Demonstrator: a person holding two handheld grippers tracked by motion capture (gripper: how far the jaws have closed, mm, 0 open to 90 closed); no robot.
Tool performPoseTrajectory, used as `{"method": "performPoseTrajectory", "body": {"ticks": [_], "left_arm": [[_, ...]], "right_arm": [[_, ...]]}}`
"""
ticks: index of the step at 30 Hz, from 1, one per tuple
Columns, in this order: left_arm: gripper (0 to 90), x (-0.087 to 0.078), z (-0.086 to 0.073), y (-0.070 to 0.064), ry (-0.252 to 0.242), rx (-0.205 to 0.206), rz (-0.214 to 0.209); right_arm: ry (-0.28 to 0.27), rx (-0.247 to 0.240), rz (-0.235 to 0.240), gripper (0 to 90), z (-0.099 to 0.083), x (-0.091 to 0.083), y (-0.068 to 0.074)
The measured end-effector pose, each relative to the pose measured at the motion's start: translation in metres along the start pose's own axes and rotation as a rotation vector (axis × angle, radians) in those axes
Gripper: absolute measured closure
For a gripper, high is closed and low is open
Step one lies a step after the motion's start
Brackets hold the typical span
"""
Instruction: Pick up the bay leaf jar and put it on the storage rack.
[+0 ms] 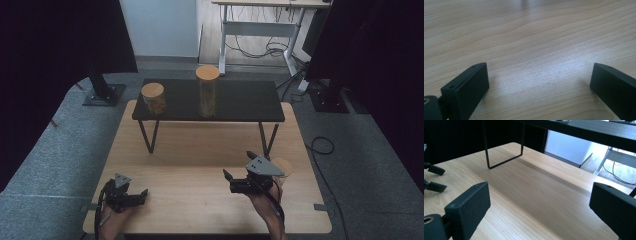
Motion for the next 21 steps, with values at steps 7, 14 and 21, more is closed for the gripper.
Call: {"method": "performPoseTrajectory", "body": {"ticks": [7,14,21], "left_arm": [[1.8,0.0,0.0,0.0,0.0,0.0,0.0],[1.8,0.0,0.0,0.0,0.0,0.0,0.0],[1.8,0.0,0.0,0.0,0.0,-0.001,0.0]], "right_arm": [[0.003,0.001,-0.007,2.8,-0.008,-0.005,-0.003],[0.005,0.008,-0.011,2.8,-0.016,-0.009,-0.005],[0.012,0.006,-0.023,2.8,-0.024,-0.014,-0.006]]}}
Point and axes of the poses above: each handheld gripper's, and its own axes: x roughly forward along the jaws, z roughly out of its top, y roughly to its left, the point moved 10 cm from there along x, roughly forward along the jaws, and after that the axes turned 11 degrees about x, right-handed, at the moved point
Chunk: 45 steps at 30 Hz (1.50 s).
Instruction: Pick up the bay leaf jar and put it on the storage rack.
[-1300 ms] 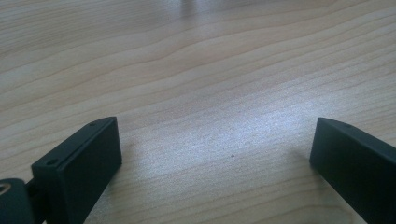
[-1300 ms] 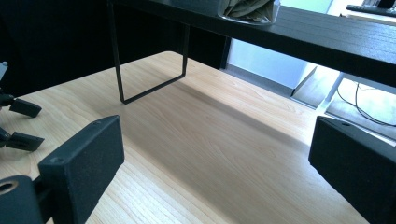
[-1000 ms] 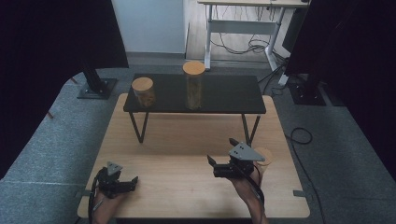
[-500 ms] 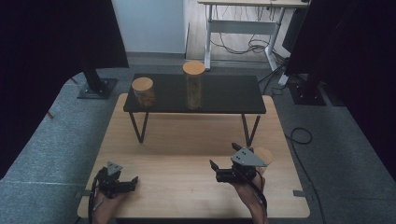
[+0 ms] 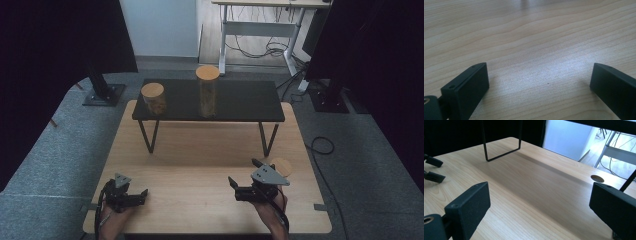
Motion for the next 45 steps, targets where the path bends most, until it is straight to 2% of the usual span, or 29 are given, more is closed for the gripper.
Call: {"method": "performPoseTrajectory", "body": {"ticks": [13,26,32,37,45], "left_arm": [[1.8,0.0,0.0,0.0,0.0,0.0,0.0],[1.8,0.0,0.0,0.0,0.0,0.0,0.0],[1.8,0.0,0.0,0.0,0.0,0.0,0.0],[1.8,0.0,0.0,0.0,0.0,0.0,0.0],[1.8,0.0,0.0,0.0,0.0,0.0,0.0]], "right_arm": [[0.01,0.021,-0.02,3.0,-0.019,-0.011,-0.009],[0.003,0.029,-0.031,3.2,-0.03,-0.02,-0.015],[0.0,0.031,-0.025,3.4,-0.035,-0.023,-0.017],[-0.008,0.04,-0.001,3.4,-0.039,-0.027,-0.019],[-0.008,0.031,-0.001,3.4,-0.046,-0.034,-0.023]]}}
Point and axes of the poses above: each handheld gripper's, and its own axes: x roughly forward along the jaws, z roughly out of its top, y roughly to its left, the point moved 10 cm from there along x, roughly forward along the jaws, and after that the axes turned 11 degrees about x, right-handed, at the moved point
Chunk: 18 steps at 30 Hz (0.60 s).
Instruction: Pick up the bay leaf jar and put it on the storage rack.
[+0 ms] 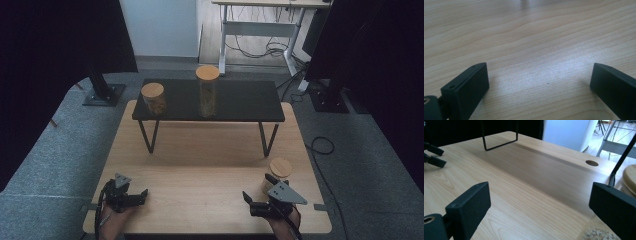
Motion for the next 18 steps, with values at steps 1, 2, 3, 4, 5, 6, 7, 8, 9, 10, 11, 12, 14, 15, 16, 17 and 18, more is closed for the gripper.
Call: {"method": "performPoseTrajectory", "body": {"ticks": [1,2,3,4,5,6,7,8,9,10,11,12,14,15,16,17,18], "left_arm": [[1.8,0.0,0.0,0.0,0.0,0.001,0.0],[1.8,0.0,0.0,0.0,0.0,0.0,0.0],[1.8,0.0,0.0,0.0,0.0,0.0,0.0],[1.8,0.0,0.0,0.0,0.0,0.0,0.0],[1.8,0.0,0.0,0.0,0.0,0.0,0.0],[1.8,0.0,0.0,0.0,0.0,0.0,0.0],[1.8,0.0,0.0,0.0,0.0,0.0,0.0],[1.8,0.0,0.0,0.0,0.0,0.0,0.0],[1.8,0.0,0.0,0.0,0.0,0.0,0.0],[1.8,0.0,0.0,0.0,0.0,0.0,0.0],[1.8,0.0,0.0,0.0,0.0,0.0,0.0],[1.8,0.0,0.0,0.0,0.0,0.0,0.0],[1.8,0.0,0.0,0.0,0.0,0.0,0.0],[1.8,0.0,0.0,0.0,0.0,-0.001,0.001],[1.8,0.0,0.0,0.0,0.0,0.0,0.001],[1.8,0.0,0.0,0.0,0.0,0.0,0.001],[1.8,0.0,0.0,0.0,0.0,-0.001,0.001]], "right_arm": [[0.0,-0.001,0.0,3.4,-0.001,-0.001,-0.001],[0.0,0.001,-0.002,3.4,-0.001,-0.002,-0.001],[0.001,0.001,-0.003,3.4,-0.002,-0.002,-0.002],[0.001,0.002,-0.004,3.4,-0.002,-0.003,-0.002],[0.001,0.002,-0.004,3.4,-0.003,-0.004,-0.002],[0.002,0.003,-0.006,3.4,-0.003,-0.004,-0.003],[0.002,0.002,-0.008,3.4,-0.004,-0.005,-0.003],[0.002,0.005,-0.008,3.4,-0.004,-0.006,-0.004],[0.003,0.006,-0.009,3.4,-0.005,-0.007,-0.004],[0.004,0.006,-0.012,3.4,-0.006,-0.007,-0.005],[0.006,0.008,-0.015,3.4,-0.007,-0.008,-0.006],[0.007,0.01,-0.015,3.4,-0.008,-0.009,-0.007],[0.011,0.014,-0.022,3.4,-0.01,-0.01,-0.009],[0.011,0.016,-0.025,3.4,-0.011,-0.011,-0.01],[0.011,0.019,-0.028,3.4,-0.012,-0.012,-0.011],[0.01,0.022,-0.031,3.4,-0.012,-0.013,-0.013],[0.01,0.024,-0.035,3.4,-0.013,-0.015,-0.014]]}}
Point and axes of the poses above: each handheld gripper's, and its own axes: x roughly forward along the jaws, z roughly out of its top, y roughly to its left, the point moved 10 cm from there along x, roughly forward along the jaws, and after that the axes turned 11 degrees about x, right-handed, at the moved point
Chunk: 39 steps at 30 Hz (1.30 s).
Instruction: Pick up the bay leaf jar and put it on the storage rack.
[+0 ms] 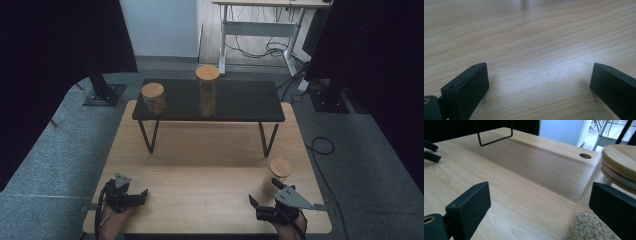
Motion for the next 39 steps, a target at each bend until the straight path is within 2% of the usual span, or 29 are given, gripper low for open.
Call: {"method": "performPoseTrajectory", "body": {"ticks": [16,39], "left_arm": [[1.8,0.0,0.0,0.0,0.0,0.0,0.0],[1.8,0.0,0.0,0.0,0.0,0.0,0.001]], "right_arm": [[0.003,0.021,-0.054,3.6,-0.01,-0.011,-0.019],[0.021,0.058,-0.232,4.4,-0.028,-0.018,-0.063]]}}
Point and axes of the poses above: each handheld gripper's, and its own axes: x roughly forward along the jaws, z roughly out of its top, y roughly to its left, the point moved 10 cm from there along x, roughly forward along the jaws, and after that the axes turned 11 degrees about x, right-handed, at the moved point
